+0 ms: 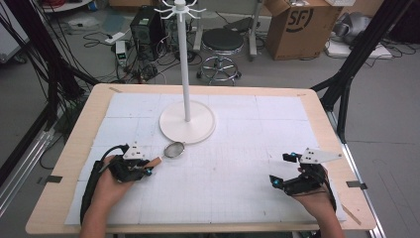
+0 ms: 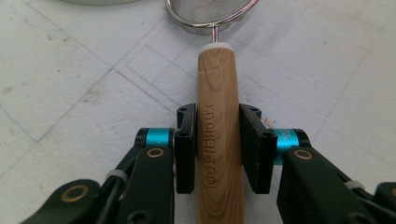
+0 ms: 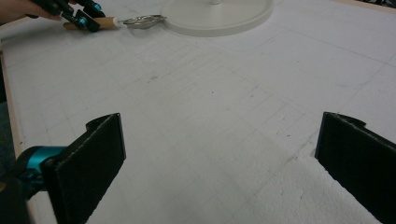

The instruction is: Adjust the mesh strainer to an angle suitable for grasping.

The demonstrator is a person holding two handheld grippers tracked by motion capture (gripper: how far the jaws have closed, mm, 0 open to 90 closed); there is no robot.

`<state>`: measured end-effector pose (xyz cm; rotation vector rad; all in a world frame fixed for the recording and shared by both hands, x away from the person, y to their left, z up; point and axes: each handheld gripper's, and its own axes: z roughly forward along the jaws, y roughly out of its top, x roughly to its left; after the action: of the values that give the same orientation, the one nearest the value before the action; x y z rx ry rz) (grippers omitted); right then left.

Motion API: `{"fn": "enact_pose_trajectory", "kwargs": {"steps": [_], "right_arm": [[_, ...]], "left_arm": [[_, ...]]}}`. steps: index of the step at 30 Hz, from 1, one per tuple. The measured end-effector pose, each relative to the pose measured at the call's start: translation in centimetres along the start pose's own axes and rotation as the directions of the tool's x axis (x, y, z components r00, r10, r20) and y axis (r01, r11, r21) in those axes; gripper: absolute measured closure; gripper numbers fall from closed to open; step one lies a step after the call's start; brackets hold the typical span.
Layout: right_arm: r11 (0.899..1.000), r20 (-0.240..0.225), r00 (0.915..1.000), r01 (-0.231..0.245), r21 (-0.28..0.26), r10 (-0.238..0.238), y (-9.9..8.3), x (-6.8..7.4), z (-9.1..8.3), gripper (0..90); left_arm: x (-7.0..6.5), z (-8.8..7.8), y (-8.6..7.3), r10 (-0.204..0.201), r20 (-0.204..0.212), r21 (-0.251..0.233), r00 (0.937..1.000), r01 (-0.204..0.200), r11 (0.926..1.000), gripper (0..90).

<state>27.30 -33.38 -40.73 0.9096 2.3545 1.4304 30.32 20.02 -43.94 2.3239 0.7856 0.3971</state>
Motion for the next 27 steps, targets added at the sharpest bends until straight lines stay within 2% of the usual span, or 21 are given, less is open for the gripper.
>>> {"fn": "enact_pose_trajectory", "kwargs": {"steps": [4,8,14,17,20,22,25,27], "right_arm": [[1.000,0.001,1.0000,-0.002,-0.001,0.002,0.0,0.0,0.0,0.5],[1.000,-0.001,1.0000,-0.002,0.000,0.002,0.0,0.0,0.0,0.5],[1.000,-0.008,0.9999,-0.008,-0.005,0.008,0.1,0.0,-0.1,0.5],[1.000,-0.007,0.9999,-0.009,-0.004,0.009,0.0,0.0,-0.1,0.5],[1.000,-0.008,0.9999,-0.007,-0.008,0.007,0.0,-0.1,-0.1,0.5],[1.000,-0.007,0.9999,-0.009,-0.006,0.009,0.0,-0.1,-0.1,0.5],[1.000,-0.004,1.0000,-0.008,-0.005,0.008,0.0,-0.1,-0.1,0.5],[1.000,-0.004,1.0000,-0.008,-0.005,0.008,0.0,-0.1,-0.1,0.5]], "left_arm": [[-0.4,0.0,0.1,0.006,0.009,-0.009,0.9999,-0.006,0.9999,69.3],[-0.8,0.1,0.3,0.030,0.027,-0.006,0.9992,-0.030,0.9995,69.3],[-2.3,0.8,1.4,0.077,0.060,-0.010,0.9953,-0.076,0.9971,69.5],[-3.3,1.3,2.2,0.102,0.084,-0.010,0.9912,-0.102,0.9948,69.4],[-4.3,1.9,2.9,0.134,0.121,-0.019,0.9836,-0.133,0.9910,69.4],[-5.0,2.2,3.4,0.154,0.131,-0.022,0.9794,-0.152,0.9881,69.4],[-5.8,2.6,3.9,0.173,0.152,-0.028,0.9731,-0.171,0.9849,69.4],[-6.1,2.7,4.1,0.175,0.158,-0.027,0.9718,-0.173,0.9846,69.2]]}}
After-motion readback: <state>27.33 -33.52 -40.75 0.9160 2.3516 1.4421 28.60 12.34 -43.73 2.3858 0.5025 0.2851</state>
